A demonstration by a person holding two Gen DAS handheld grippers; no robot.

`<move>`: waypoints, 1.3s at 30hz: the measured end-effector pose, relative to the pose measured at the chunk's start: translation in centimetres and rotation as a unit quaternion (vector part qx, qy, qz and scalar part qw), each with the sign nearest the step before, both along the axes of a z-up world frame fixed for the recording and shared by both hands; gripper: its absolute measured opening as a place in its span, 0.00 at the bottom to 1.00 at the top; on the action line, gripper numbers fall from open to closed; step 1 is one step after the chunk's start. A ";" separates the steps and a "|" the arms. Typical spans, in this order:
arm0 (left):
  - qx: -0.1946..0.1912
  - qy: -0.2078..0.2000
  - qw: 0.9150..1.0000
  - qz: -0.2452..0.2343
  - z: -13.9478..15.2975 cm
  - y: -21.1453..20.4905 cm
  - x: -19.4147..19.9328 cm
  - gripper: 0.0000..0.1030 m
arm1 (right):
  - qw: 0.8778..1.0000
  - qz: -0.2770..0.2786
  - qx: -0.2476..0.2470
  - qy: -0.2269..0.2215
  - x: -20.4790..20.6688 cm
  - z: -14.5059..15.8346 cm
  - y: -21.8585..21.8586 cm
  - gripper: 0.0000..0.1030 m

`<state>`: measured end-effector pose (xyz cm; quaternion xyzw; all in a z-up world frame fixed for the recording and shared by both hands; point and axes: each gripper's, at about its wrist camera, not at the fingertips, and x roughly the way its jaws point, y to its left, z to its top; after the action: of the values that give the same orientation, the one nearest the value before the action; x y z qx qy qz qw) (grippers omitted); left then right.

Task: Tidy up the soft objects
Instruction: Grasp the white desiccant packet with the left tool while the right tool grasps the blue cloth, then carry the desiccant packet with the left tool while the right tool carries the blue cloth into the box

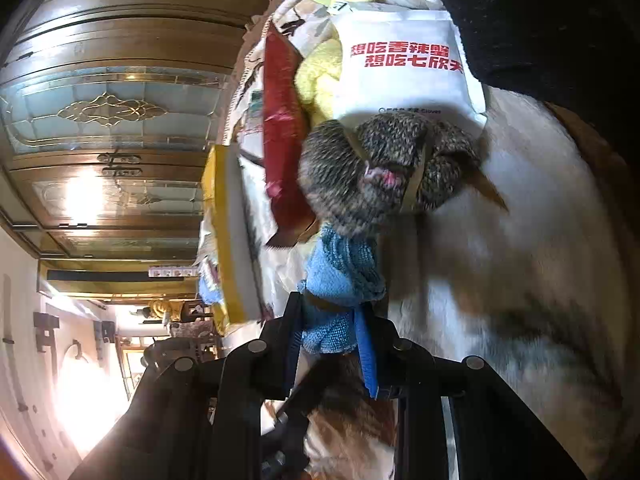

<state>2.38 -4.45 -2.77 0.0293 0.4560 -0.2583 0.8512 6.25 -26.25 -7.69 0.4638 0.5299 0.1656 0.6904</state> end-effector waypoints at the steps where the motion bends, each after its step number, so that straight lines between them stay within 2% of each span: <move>1: -0.008 -0.001 1.000 0.005 0.3 0.4 0.1 0.38 | 1.000 0.004 0.000 -0.001 -0.2 0.2 0.1 0.25; 4: -0.028 -0.003 1.000 0.011 1.2 1.4 -0.1 0.37 | 1.000 0.010 -0.001 -0.006 -0.5 0.8 0.4 0.25; 10: -0.034 -0.032 0.999 0.021 3.6 3.4 -1.2 0.37 | 0.999 0.036 -0.015 -0.032 -0.2 3.2 2.0 0.25; 15: -0.036 -0.043 0.997 0.054 5.0 6.7 -0.8 0.37 | 0.996 0.075 -0.020 -0.052 1.3 4.6 5.0 0.25; 24: 0.004 -0.062 0.991 0.120 6.9 14.1 2.1 0.37 | 0.985 0.149 -0.038 -0.080 5.4 6.9 13.6 0.25; 30: 0.038 -0.055 0.986 0.155 6.2 18.2 5.3 0.37 | 0.976 0.186 -0.055 -0.098 8.7 7.1 19.0 0.26; 36: 0.056 -0.033 0.985 0.163 4.4 19.7 8.5 0.37 | 0.963 0.215 -0.111 -0.117 11.2 6.7 24.2 0.26; 39: 0.052 -0.015 0.984 0.168 3.3 20.4 10.1 0.37 | 0.955 0.230 -0.142 -0.124 11.6 6.0 26.1 0.26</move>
<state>12.53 15.90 0.54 0.0001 0.4542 -0.0870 0.8867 17.85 -0.19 -1.67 0.2025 0.5507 0.2995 0.7524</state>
